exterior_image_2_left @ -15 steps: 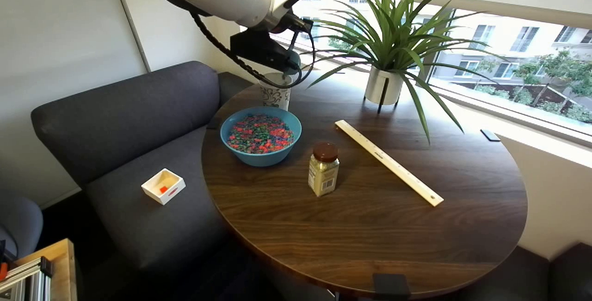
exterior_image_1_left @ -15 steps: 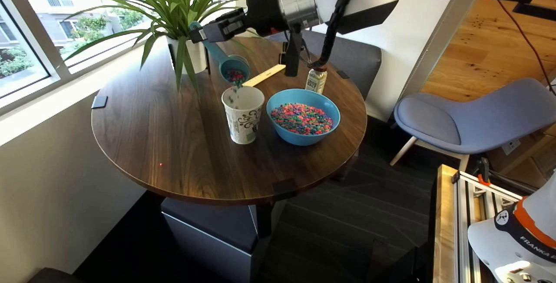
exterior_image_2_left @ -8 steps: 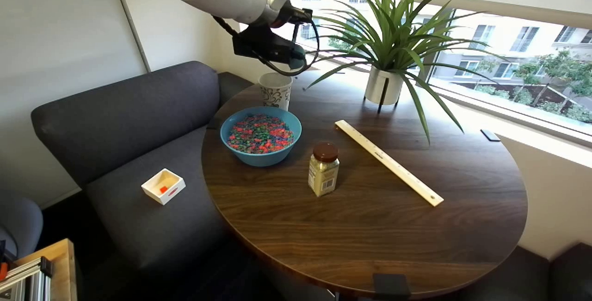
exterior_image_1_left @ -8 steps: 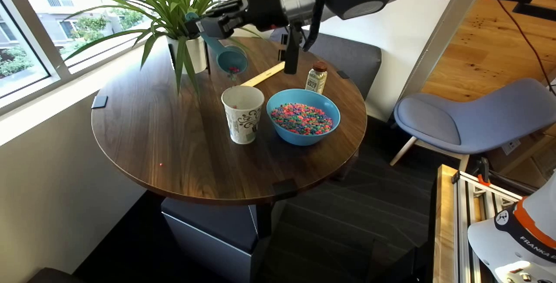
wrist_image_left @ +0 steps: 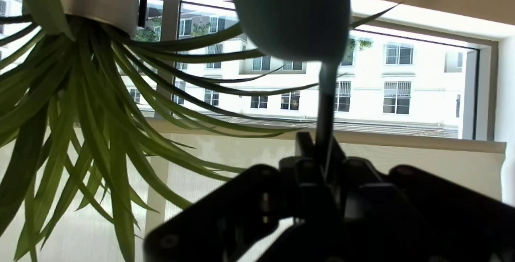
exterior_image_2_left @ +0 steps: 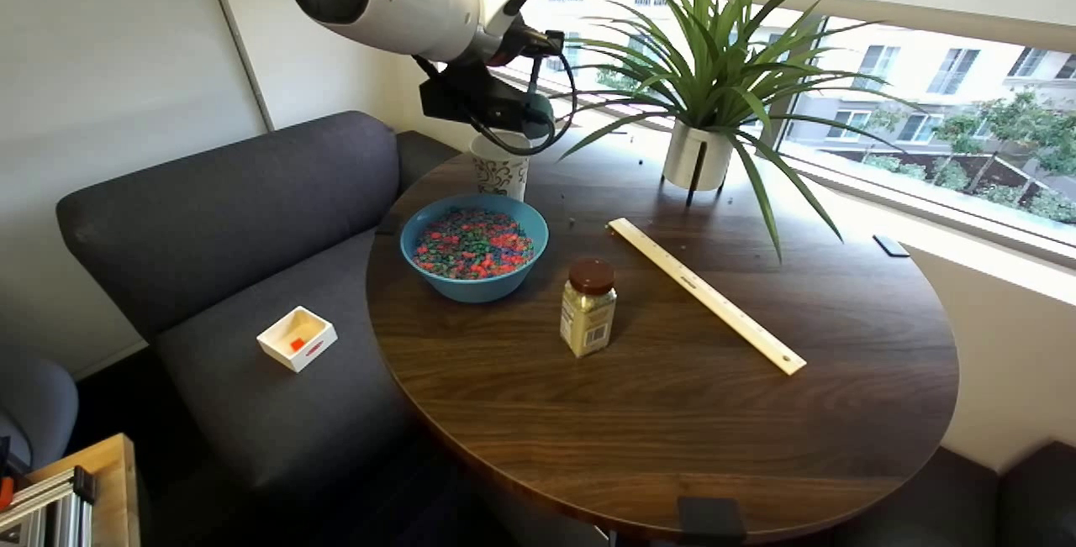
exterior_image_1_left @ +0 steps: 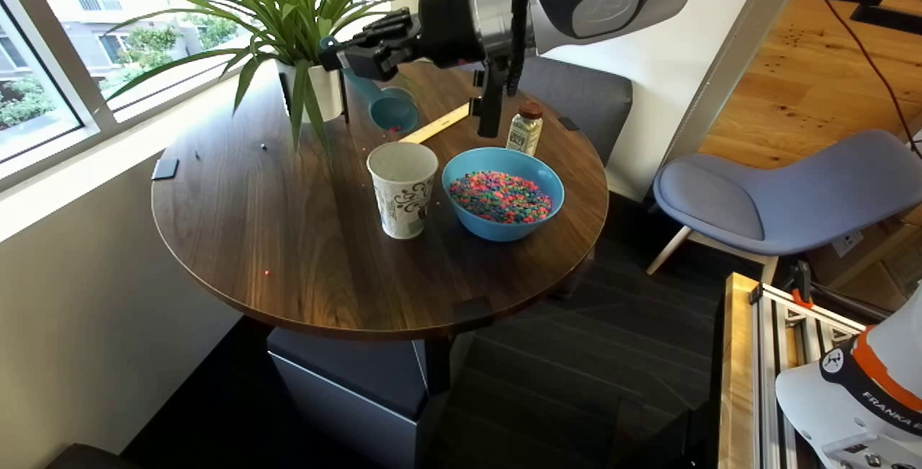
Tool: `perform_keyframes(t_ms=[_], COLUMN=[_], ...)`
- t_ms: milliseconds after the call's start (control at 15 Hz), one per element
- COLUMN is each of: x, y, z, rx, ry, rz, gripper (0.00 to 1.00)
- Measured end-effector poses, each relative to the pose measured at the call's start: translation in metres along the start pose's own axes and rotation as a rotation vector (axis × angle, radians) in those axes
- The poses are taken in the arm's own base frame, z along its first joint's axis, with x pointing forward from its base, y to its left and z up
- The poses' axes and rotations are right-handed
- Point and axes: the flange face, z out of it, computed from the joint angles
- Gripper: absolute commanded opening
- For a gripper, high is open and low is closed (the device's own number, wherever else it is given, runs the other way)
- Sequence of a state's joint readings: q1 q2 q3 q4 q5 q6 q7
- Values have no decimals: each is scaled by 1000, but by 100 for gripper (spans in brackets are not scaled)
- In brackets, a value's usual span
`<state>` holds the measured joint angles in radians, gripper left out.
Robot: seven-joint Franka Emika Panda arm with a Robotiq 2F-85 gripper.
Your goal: Use the blue spoon to place some cereal from the bowl into the coffee cup.
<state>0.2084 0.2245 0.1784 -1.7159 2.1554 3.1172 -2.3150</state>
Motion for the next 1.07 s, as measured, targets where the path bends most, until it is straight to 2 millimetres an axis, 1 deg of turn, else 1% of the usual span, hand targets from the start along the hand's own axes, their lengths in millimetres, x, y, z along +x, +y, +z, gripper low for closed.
perform_keyframes(t_ms=[133,200,467,600,733,867,1067], x=[-5,-8,-23,-31,-39,-51,-68], y=[2,7,50,73,92,104,113], z=[-1,-2,-11,-20,-31,-43,-66], rx=[-10,-20,-76,-94,-95,-75,-60], ry=[-3,-4,-5,7,17,16,-1], rz=[70,119,340,457,571,679,843], gripper=[2,2,2,2,2,2,2])
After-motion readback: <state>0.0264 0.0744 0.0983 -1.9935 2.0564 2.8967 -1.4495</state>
